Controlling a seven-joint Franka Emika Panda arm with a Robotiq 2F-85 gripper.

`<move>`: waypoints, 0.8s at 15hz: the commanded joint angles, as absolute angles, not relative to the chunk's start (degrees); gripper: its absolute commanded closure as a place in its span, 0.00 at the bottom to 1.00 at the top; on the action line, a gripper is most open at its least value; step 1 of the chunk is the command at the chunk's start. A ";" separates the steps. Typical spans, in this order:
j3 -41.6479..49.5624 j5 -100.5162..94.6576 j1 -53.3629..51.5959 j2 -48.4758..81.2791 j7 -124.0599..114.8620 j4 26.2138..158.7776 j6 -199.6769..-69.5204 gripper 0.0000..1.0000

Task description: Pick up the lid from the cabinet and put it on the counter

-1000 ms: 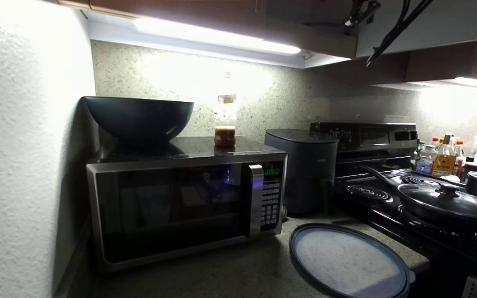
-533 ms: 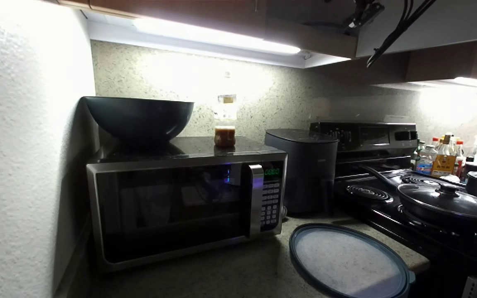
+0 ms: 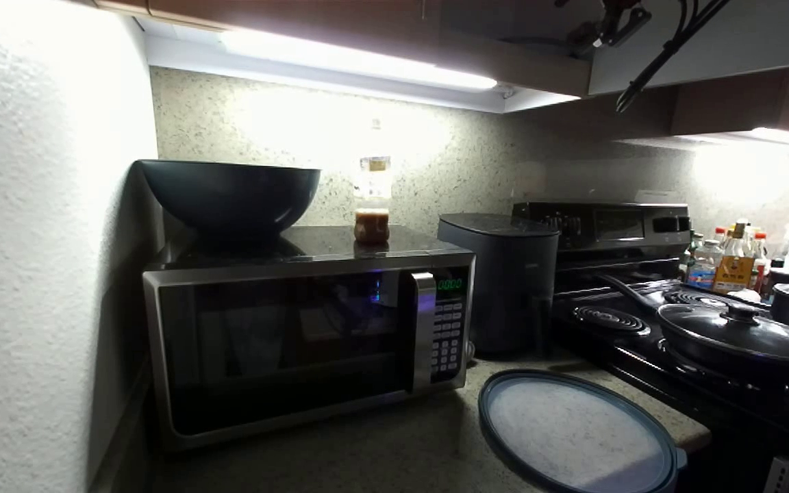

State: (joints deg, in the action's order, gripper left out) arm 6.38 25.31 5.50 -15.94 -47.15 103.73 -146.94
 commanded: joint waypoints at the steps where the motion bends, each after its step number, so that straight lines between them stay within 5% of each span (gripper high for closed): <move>1: 7.94 28.26 4.45 -11.87 -43.20 98.85 -146.51 0.00; 6: 8.65 31.96 4.23 -6.85 -39.90 93.21 -145.18 0.02; 7: 8.54 32.55 4.36 -5.94 -39.47 92.19 -144.92 0.19; 12: 8.02 34.11 4.98 -2.49 -38.07 88.06 -143.20 0.51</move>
